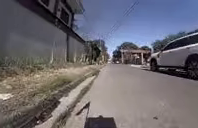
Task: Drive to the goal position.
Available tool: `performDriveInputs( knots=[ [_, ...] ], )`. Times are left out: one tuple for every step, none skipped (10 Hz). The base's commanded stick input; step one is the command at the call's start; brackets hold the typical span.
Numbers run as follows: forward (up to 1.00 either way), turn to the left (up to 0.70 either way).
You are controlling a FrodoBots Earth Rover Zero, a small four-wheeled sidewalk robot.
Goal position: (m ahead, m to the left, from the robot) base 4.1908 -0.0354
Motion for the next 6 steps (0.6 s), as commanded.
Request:
performDriveInputs(
  knots=[
    [0.70,-0.02],
    [0.70,-0.02],
    [0.70,-0.02],
    [0.70,-0.02],
    [0.70,-0.02],
    [0.70,-0.02]
  ],
)
